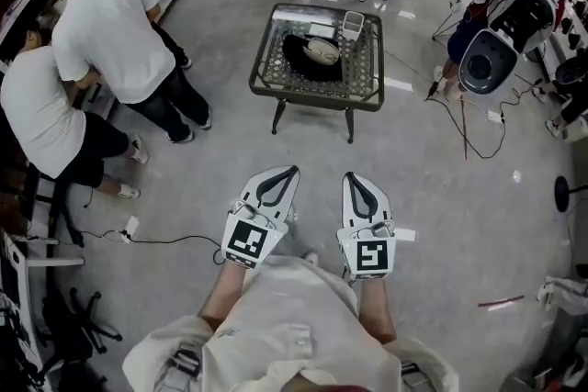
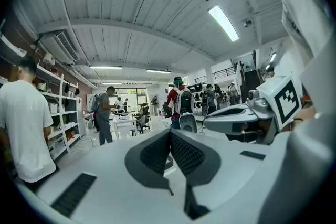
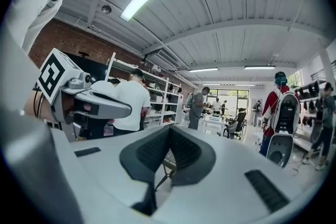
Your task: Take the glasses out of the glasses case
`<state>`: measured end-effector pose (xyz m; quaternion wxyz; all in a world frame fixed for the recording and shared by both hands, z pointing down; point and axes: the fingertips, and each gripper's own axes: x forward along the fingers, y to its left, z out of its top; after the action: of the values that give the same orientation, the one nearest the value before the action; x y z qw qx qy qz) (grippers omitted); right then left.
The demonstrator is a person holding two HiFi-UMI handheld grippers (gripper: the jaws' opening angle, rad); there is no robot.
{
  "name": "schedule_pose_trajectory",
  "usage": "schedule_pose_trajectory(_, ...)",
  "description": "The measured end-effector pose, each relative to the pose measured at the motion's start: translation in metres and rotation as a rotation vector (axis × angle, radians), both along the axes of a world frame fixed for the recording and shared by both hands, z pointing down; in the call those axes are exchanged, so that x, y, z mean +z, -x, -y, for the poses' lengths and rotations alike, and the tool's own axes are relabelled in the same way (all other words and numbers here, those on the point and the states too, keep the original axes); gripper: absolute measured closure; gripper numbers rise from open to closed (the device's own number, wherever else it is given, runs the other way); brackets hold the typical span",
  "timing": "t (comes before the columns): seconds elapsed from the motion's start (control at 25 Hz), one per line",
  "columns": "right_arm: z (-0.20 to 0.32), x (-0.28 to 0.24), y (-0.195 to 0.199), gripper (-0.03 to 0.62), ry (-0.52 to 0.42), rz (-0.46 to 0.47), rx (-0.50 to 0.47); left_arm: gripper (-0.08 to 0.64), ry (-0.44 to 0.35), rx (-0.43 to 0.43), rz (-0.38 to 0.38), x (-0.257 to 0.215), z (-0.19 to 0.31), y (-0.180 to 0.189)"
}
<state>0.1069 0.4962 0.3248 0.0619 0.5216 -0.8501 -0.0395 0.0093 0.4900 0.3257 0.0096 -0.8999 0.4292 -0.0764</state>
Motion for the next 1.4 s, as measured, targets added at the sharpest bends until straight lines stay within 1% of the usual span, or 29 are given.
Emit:
schedule_pose_trajectory(0.16, 0.033, 0.003, 0.015, 0.586, 0.013, -0.013, -0.007, 0.546, 0.0, 0.004, 0.001, 0.001, 0.037, 0.01)
schedule_pose_trajectory(0.28, 0.061, -0.001, 0.026, 0.586, 0.003, -0.024, -0.009, 0.546, -0.016, 0.011, 0.005, -0.003, 0.066, 0.02)
schedule_pose_trajectory(0.48, 0.101, 0.004, 0.038, 0.586, 0.006, -0.031, 0.021, 0.546, -0.024, 0.026, -0.005, -0.006, 0.108, 0.036)
schedule_pose_trajectory(0.68, 0.134, 0.007, 0.057, 0.586, 0.033, -0.048, 0.027, 0.546, -0.014, 0.035, -0.02, -0.005, 0.142, 0.054)
schedule_pose_trajectory(1.08, 0.184, 0.011, 0.083, 0.586, 0.029, -0.067, 0.073, 0.546, -0.013, 0.07, -0.039, -0.004, 0.193, 0.082)
schedule_pose_trajectory(1.24, 0.195, 0.015, 0.083, 0.586, 0.045, -0.087, 0.083, 0.546, -0.005, 0.074, -0.054, -0.002, 0.208, 0.085)
schedule_pose_trajectory(1.4, 0.21, 0.015, 0.081, 0.586, 0.047, -0.085, 0.09, 0.546, 0.005, 0.07, -0.052, 0.002, 0.223, 0.086)
